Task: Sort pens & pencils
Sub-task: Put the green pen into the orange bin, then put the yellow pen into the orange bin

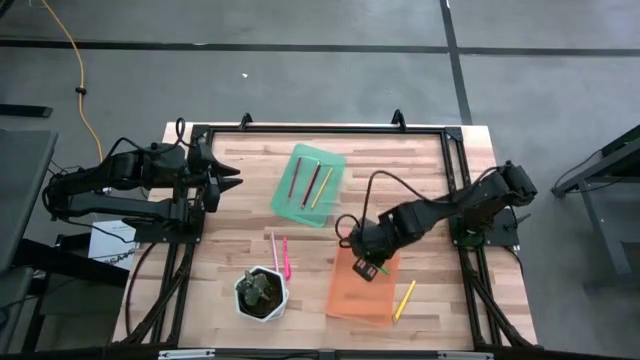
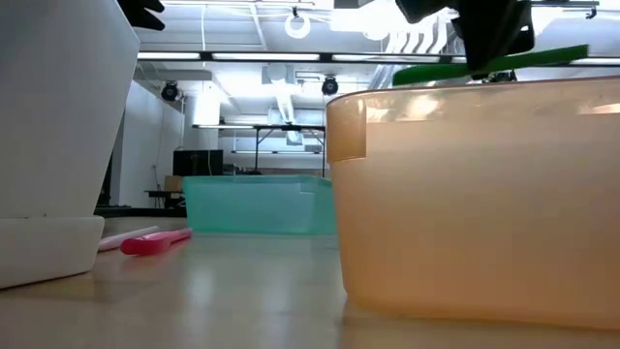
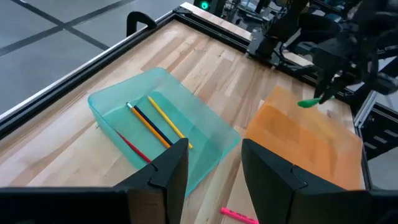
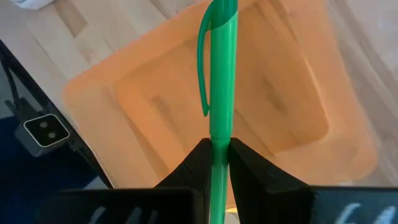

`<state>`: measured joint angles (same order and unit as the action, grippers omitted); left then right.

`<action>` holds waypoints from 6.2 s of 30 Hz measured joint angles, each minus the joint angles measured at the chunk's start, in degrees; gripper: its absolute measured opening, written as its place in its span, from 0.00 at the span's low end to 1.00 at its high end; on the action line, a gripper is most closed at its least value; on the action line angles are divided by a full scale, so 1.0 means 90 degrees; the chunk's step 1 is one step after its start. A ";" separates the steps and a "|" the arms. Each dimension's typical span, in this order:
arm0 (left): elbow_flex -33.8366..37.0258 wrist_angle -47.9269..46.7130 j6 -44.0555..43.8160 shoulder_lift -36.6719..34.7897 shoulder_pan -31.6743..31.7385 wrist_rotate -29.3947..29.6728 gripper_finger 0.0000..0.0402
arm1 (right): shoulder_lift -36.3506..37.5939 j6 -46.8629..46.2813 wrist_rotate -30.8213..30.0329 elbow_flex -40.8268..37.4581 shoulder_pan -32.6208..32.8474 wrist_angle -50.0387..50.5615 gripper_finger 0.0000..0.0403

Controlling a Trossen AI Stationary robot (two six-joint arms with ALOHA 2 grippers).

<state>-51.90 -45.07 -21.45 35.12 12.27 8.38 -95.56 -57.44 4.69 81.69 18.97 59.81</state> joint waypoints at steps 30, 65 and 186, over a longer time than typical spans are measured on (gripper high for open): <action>0.0000 -0.1019 -0.0031 0.0000 0.0000 -0.0158 0.34 | -0.0242 -0.3442 -0.1203 -0.0010 0.2422 0.1153 0.31; 0.0000 -0.1017 0.0927 -0.0003 0.0002 -0.1456 0.34 | -0.0555 -0.7923 -0.2174 0.0023 0.2590 -0.0078 0.31; 0.0000 -0.0968 -0.1676 0.0002 0.0010 0.0151 0.34 | 0.4081 0.0565 0.0577 -0.4726 0.1426 -0.1838 0.31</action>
<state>-51.90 -53.78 -36.53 35.14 12.36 9.74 -58.83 -52.36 9.88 39.16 31.81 43.27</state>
